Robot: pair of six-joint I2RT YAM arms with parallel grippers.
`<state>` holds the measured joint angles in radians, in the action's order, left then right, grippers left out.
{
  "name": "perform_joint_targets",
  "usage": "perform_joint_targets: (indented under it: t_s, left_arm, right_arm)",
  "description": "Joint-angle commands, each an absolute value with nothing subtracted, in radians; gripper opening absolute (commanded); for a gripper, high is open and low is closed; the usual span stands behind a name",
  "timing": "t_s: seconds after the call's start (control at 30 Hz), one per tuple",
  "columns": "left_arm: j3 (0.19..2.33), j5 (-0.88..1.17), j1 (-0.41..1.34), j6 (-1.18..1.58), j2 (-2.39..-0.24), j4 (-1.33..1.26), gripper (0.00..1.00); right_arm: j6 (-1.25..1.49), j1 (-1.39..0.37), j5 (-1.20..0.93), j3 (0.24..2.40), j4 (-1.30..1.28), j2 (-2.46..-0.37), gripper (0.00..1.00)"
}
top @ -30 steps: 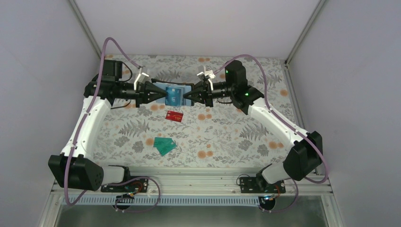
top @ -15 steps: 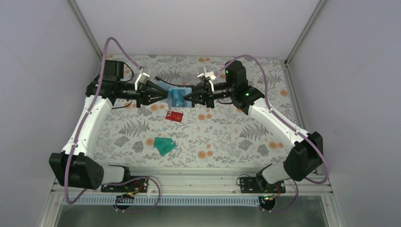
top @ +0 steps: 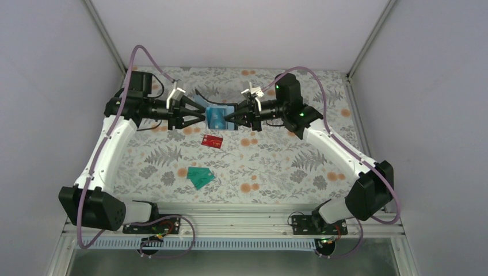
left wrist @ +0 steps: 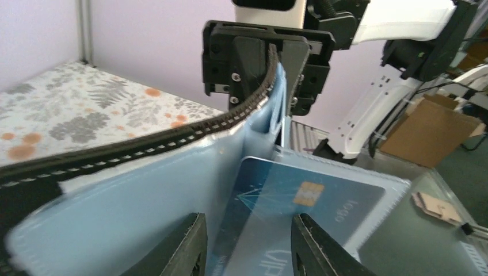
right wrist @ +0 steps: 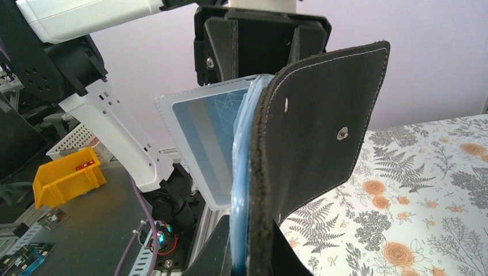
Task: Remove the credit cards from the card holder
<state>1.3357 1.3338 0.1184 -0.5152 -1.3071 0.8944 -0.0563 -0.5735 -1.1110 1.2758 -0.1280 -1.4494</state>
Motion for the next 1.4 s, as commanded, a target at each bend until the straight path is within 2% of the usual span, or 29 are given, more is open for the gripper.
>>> perform_joint_targets:
  t_s: [0.0, 0.27, 0.57, 0.73, 1.1, 1.17, 1.23, 1.37]
  left_arm:
    - [1.386, 1.271, 0.103, -0.53, -1.298, 0.893, 0.4]
    - [1.355, 1.246, 0.132, -0.495, -1.303, 0.854, 0.59]
    - [1.365, 1.263, 0.168, -0.508, -1.287, 0.871, 0.62]
    - [1.363, 1.266, 0.18, -0.5, -1.293, 0.864, 0.43]
    - [1.379, 1.305, 0.138, -0.619, -1.256, 0.969, 0.23]
    - [1.369, 1.311, 0.125, -0.622, -1.249, 0.968, 0.11]
    - [1.367, 1.333, 0.123, -0.623, -1.25, 0.969, 0.03]
    - [1.36, 1.395, 0.124, -0.641, -1.266, 0.978, 0.03]
  right_arm:
    - [-0.084, -0.571, -1.133, 1.294, -0.135, -1.428, 0.04]
    - [-0.088, -0.569, -1.143, 1.303, -0.137, -1.437, 0.04]
    - [-0.088, -0.569, -1.145, 1.313, -0.135, -1.448, 0.04]
    - [-0.086, -0.569, -1.147, 1.315, -0.135, -1.447, 0.04]
    - [-0.087, -0.55, -1.152, 1.297, -0.131, -1.444, 0.04]
    - [-0.082, -0.548, -1.156, 1.296, -0.128, -1.446, 0.04]
    - [-0.08, -0.546, -1.165, 1.299, -0.128, -1.447, 0.04]
    - [-0.076, -0.547, -1.173, 1.302, -0.127, -1.444, 0.04]
